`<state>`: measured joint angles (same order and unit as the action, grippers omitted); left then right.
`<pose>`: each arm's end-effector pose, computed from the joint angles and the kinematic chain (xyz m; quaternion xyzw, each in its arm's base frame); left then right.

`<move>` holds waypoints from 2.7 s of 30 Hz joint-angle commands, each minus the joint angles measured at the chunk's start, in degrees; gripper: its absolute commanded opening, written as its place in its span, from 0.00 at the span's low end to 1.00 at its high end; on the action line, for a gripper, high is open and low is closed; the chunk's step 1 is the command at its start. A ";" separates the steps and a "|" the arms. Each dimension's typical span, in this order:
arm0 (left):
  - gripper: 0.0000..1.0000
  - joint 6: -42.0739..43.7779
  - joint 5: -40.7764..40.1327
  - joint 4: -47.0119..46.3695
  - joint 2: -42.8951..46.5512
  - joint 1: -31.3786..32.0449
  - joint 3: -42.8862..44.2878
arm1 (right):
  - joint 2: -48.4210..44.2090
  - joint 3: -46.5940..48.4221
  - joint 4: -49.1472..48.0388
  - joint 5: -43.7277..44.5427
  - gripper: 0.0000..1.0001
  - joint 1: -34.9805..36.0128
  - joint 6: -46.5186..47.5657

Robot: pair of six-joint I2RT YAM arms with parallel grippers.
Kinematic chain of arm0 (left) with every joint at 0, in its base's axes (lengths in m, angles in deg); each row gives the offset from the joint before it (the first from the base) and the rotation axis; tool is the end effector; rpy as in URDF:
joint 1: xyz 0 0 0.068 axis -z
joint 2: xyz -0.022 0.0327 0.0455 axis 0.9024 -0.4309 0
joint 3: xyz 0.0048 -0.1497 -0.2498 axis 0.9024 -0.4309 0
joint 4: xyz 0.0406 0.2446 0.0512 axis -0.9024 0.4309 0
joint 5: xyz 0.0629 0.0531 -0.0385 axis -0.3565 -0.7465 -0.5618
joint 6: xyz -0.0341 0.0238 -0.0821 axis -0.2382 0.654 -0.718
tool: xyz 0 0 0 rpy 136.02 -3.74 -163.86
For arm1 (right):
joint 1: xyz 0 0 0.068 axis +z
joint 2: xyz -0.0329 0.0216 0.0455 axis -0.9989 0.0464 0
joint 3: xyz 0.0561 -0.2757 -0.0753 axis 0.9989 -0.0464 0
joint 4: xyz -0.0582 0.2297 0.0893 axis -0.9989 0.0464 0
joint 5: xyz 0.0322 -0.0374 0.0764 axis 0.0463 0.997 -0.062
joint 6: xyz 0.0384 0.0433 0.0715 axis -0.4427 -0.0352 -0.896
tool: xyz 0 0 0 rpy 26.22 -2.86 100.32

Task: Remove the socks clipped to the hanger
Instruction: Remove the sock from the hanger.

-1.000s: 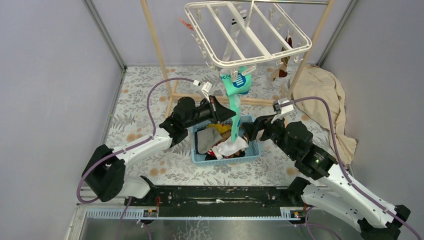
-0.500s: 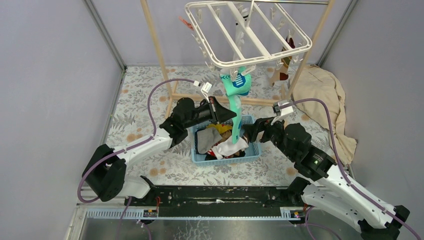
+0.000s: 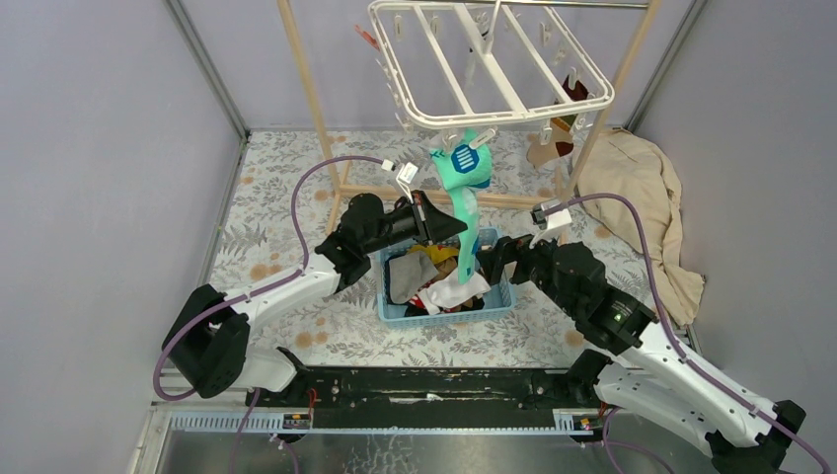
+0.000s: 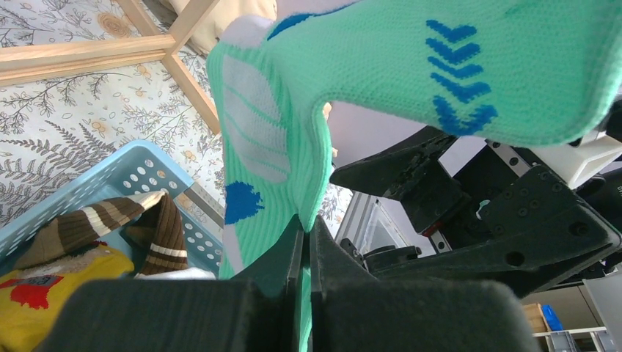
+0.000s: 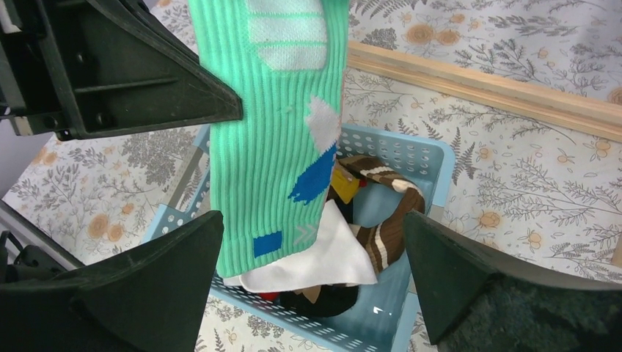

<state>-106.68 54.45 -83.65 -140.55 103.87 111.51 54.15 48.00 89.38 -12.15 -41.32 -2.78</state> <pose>0.2456 -0.2464 0.3168 0.0998 0.7068 -0.5807 0.3913 0.1439 0.1203 0.3307 -0.1111 0.7512 0.2589 0.5970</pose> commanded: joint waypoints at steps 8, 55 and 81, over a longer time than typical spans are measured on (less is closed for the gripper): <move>0.00 -0.92 1.64 -3.45 0.48 -0.43 -0.30 | 1.10 3.13 -2.04 -1.90 1.00 0.36 -0.78; 0.00 -5.92 7.99 -4.99 6.35 -0.42 -4.71 | 22.92 14.59 -49.87 -16.97 0.73 -14.73 -12.23; 0.00 -6.57 8.38 -5.46 6.39 -0.29 -5.93 | 26.69 16.77 -56.40 -12.56 0.64 -14.88 -13.22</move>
<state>-112.69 61.95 -85.00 -135.28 103.78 106.31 80.86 61.60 38.37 -26.48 -55.90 -15.48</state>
